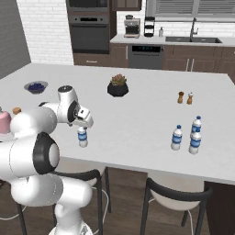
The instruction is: Move the plastic bottles in the middle to the plastics group, and the glass bottles in the middle to the glass group.
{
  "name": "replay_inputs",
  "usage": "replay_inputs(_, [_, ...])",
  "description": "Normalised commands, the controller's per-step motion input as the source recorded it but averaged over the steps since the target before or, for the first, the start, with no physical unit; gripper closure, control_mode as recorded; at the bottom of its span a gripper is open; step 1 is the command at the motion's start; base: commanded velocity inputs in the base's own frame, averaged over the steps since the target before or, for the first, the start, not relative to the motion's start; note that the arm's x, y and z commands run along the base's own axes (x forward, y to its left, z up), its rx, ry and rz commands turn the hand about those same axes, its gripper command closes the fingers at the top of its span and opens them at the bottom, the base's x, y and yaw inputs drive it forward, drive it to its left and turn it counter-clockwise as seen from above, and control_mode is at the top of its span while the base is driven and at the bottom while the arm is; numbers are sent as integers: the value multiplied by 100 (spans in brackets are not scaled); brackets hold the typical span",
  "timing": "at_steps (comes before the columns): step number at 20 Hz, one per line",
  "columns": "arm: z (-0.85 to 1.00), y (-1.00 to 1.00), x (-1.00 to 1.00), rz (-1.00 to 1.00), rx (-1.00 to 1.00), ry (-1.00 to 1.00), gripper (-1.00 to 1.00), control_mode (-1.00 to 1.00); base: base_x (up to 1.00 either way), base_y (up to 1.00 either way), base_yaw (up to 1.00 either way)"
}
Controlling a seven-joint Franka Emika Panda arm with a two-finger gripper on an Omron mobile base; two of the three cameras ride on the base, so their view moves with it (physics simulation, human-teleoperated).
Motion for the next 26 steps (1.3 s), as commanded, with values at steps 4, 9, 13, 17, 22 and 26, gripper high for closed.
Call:
replay_inputs(4, [-21,0,8,0,0,3,-100,-100,0,0,0])
replay_inputs(9, [-22,0,8,0,0,1,-100,-100,0,0,0])
replay_inputs(13, [-15,0,11,0,0,0,-100,-100,0,0,0])
replay_inputs(17, [-5,0,5,0,0,0,-100,-100,0,0,0])
replay_inputs(22, [-9,-4,0,0,0,0,-100,-100,0,0,0])
replay_inputs(26, [-11,-5,0,1,0,0,-100,-100,0,0,0])
